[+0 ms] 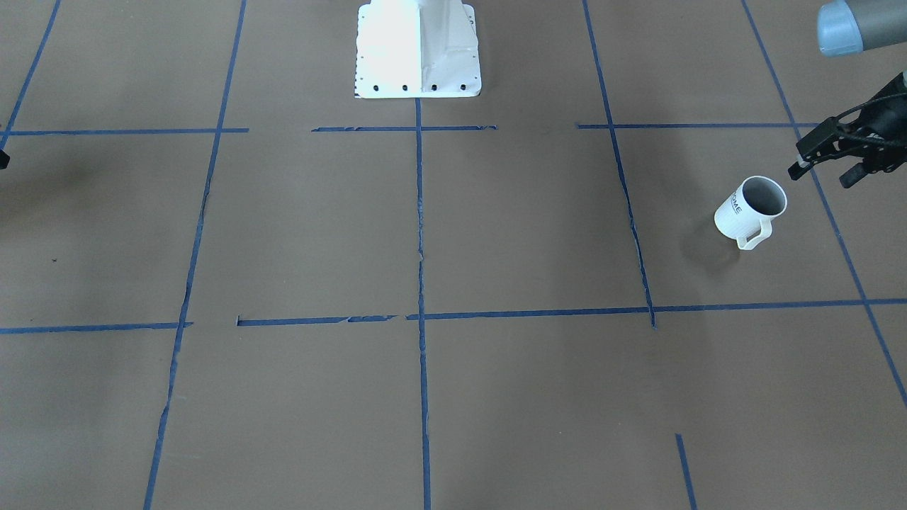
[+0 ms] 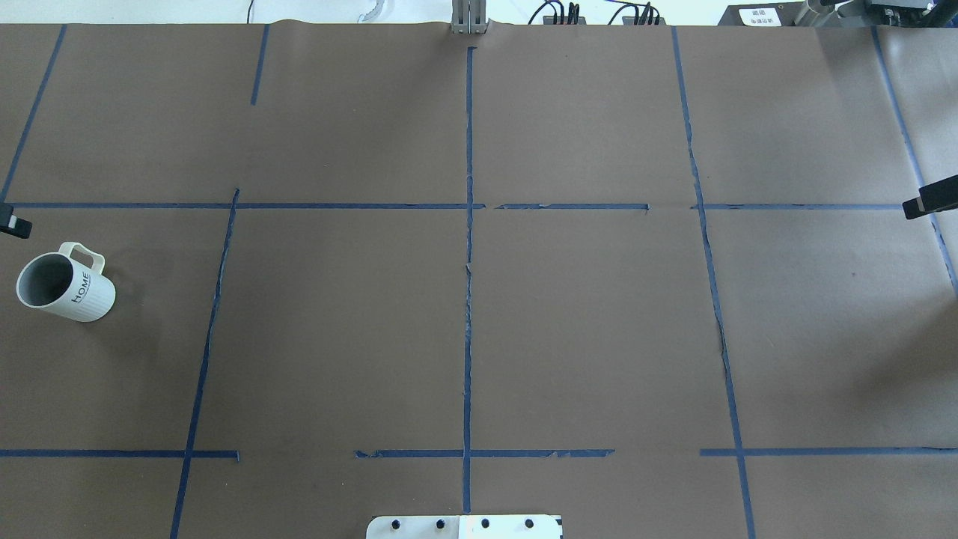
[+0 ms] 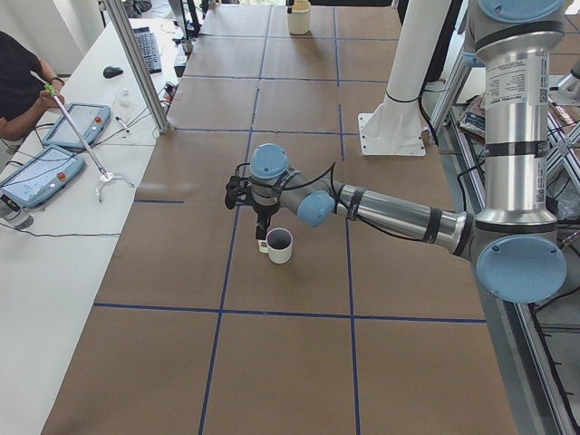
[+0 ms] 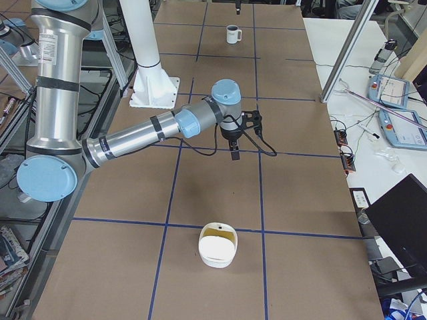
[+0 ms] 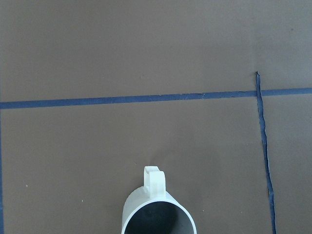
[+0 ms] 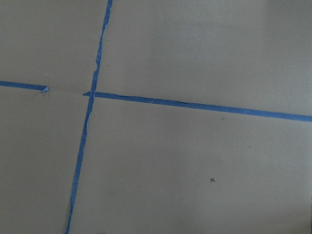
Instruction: Left arm hands cup to right arm to dump lemon
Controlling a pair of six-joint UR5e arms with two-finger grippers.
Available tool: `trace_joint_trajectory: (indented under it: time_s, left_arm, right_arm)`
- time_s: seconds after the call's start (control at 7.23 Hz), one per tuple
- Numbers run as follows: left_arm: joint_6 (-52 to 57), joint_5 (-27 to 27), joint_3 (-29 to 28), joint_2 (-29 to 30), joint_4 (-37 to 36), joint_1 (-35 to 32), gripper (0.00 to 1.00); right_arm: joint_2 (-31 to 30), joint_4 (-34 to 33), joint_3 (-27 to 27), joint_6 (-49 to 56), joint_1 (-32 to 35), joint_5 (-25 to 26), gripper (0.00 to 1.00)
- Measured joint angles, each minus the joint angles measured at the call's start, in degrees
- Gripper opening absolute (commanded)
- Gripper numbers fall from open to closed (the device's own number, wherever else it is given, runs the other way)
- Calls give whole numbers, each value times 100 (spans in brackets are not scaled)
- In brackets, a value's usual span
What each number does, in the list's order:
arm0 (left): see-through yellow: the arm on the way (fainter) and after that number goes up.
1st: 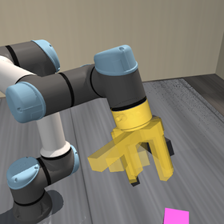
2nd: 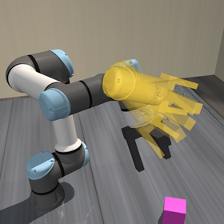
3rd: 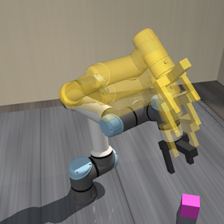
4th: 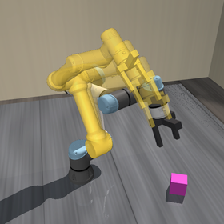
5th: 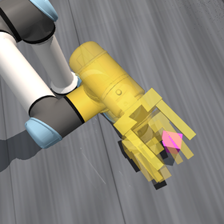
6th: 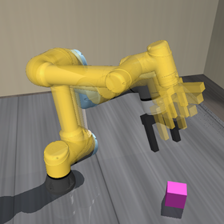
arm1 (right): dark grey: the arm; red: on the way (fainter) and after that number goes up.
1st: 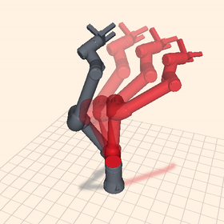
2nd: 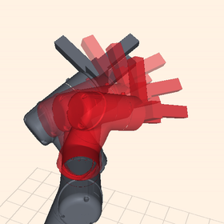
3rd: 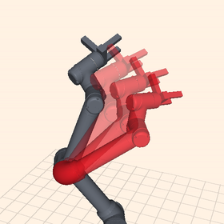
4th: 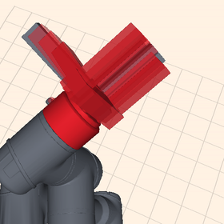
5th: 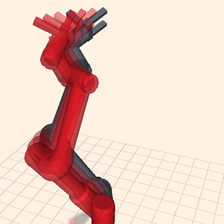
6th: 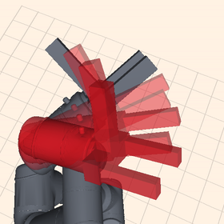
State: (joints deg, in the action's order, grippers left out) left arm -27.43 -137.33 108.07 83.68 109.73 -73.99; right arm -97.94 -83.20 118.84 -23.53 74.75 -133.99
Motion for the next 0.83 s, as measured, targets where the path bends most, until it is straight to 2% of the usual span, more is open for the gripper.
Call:
trace_joint_trajectory:
  time_s: [0.41,0.83]
  left_arm:
    - [2258,-89,-43,-216,-1385,-828,100]
    - [2974,-84,-326,-237,-2084,-1191,100]
  right_arm:
    - [-168,-1088,25,805,389,-136,100]
    - [-221,-1835,-53,1446,725,-152,100]
